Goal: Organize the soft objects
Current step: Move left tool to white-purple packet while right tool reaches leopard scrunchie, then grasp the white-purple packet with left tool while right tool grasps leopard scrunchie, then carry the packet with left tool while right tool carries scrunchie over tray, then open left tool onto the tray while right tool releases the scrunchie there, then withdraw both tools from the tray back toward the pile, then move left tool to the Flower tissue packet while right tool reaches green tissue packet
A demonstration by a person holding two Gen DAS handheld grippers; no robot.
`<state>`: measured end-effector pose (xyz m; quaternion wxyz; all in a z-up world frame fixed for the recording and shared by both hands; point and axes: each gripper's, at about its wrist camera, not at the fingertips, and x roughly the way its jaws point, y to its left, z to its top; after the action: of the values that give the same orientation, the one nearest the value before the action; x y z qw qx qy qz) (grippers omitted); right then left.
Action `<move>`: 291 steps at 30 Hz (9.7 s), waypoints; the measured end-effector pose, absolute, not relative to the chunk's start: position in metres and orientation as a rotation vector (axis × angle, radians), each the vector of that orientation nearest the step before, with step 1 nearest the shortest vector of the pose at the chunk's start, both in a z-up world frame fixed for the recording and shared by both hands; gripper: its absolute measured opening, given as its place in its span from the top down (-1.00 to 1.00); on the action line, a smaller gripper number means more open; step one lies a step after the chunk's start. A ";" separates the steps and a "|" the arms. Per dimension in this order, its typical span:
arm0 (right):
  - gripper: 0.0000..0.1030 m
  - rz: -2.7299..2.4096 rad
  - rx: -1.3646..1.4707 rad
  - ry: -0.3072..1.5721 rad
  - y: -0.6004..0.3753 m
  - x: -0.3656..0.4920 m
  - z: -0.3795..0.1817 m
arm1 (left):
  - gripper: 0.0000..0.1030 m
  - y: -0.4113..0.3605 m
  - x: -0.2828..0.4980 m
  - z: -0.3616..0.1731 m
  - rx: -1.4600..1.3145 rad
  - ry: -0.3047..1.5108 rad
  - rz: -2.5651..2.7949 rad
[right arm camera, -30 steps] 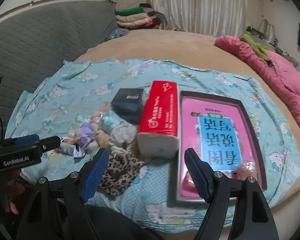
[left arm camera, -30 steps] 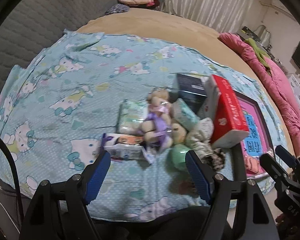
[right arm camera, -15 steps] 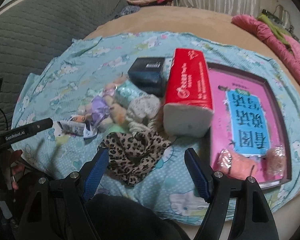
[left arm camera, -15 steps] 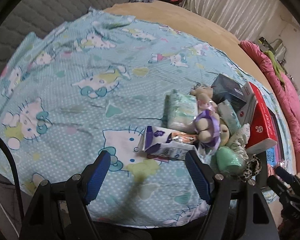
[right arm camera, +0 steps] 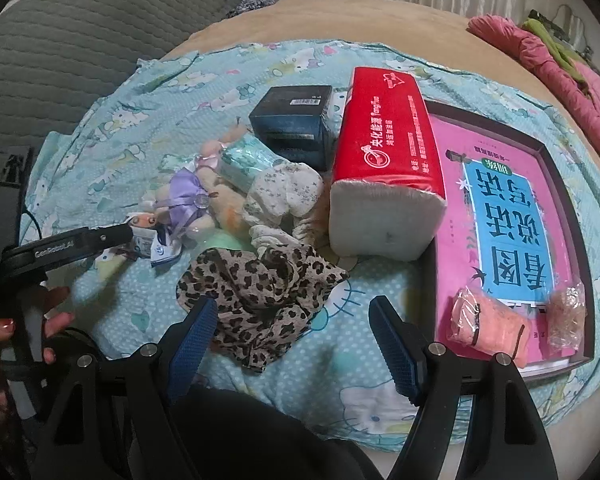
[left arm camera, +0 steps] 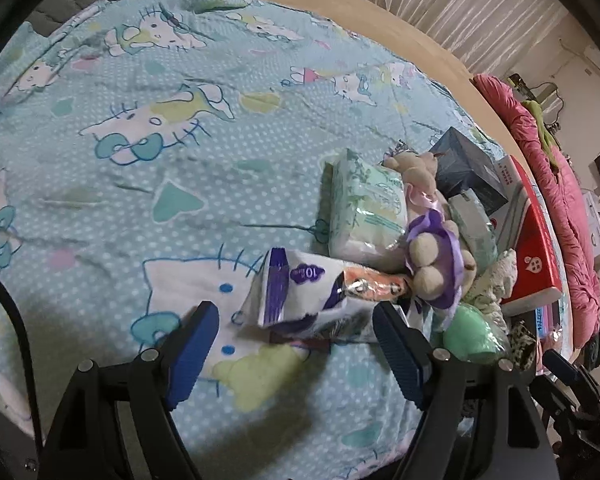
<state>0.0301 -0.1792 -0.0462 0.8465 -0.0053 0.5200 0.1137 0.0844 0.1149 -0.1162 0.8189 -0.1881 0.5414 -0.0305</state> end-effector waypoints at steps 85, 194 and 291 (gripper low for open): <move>0.74 0.187 0.170 0.745 -0.279 0.005 0.054 | 0.57 -0.046 0.032 0.059 -0.129 0.840 -0.379; -0.51 -0.191 0.229 0.815 -0.397 0.006 0.014 | -0.49 -0.188 0.061 0.003 0.055 1.022 -0.506; -0.30 0.285 -0.365 0.973 -0.085 0.151 -0.078 | -0.58 0.076 0.176 -0.111 -0.306 1.196 -0.105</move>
<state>0.1509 -0.0850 -0.0777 0.8584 -0.1737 0.4631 0.1358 0.1755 0.0765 -0.1113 0.8141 -0.1432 0.5606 -0.0492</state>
